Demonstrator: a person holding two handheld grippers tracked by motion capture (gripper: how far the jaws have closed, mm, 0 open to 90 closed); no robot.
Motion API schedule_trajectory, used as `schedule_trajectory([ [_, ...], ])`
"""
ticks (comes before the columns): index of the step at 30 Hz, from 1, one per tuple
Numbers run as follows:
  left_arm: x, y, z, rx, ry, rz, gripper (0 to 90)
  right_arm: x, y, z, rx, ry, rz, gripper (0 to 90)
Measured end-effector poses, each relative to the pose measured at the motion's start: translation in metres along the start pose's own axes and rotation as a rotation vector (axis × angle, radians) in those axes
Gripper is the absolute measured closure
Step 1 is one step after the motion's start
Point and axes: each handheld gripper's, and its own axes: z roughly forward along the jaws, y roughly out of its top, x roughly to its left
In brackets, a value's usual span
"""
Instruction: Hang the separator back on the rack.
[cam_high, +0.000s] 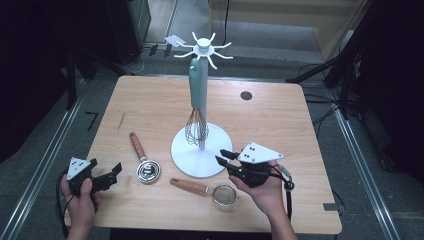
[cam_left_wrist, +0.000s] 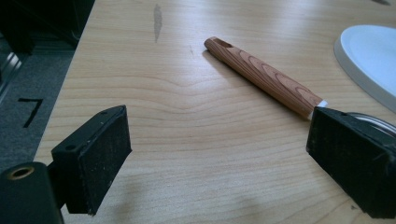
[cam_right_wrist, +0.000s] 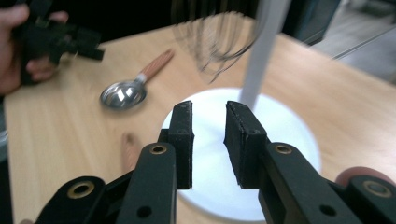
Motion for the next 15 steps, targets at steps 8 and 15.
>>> schedule_trajectory([
  [8,-0.001,0.001,0.002,0.014,0.000,0.010,6.6,0.009,-0.011,0.027,0.157,0.136,-0.042,69.3],
  [15,-0.003,0.001,0.002,0.014,0.005,0.022,6.6,0.010,-0.016,0.037,0.248,0.191,-0.021,67.7],
])
